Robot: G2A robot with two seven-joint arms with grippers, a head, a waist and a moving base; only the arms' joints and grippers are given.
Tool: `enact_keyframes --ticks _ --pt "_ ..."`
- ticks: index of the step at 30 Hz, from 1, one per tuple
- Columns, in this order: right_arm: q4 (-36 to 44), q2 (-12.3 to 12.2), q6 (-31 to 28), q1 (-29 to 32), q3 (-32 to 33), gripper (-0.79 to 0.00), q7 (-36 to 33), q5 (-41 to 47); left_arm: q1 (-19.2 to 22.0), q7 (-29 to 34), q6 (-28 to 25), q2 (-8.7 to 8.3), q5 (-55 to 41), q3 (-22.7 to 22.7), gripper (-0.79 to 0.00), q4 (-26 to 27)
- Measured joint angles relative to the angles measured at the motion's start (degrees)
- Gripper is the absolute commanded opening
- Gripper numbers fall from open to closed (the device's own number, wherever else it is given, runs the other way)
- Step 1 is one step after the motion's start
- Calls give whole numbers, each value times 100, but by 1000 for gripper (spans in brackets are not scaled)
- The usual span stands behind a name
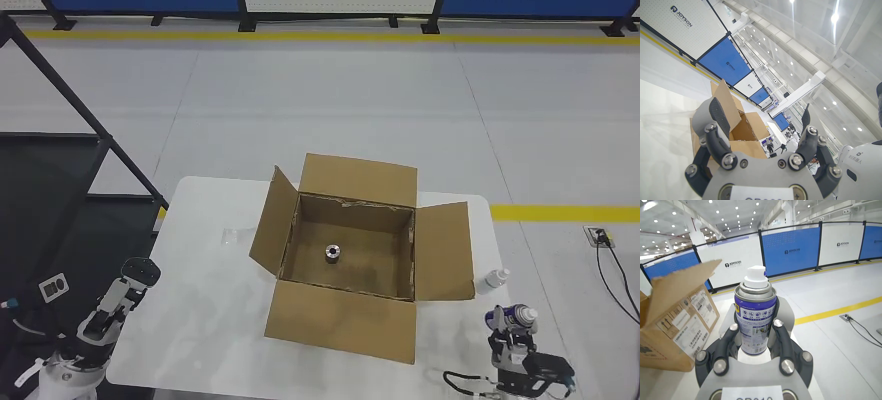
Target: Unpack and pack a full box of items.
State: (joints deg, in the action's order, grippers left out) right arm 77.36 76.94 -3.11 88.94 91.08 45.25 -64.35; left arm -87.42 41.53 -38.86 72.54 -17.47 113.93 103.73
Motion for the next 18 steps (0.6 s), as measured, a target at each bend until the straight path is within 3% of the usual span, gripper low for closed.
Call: enact_keyframes --ticks 6,12,18 --pt "-791 27 288 -454 -123 -785 67 -258 0 0 0 0 0 0 0 0" --pt "-930 36 311 -520 -185 -785 -33 -389 0 0 0 0 0 0 0 0" --pt "-1045 73 696 -662 -297 -785 -167 -529 0 0 0 0 0 0 0 0"
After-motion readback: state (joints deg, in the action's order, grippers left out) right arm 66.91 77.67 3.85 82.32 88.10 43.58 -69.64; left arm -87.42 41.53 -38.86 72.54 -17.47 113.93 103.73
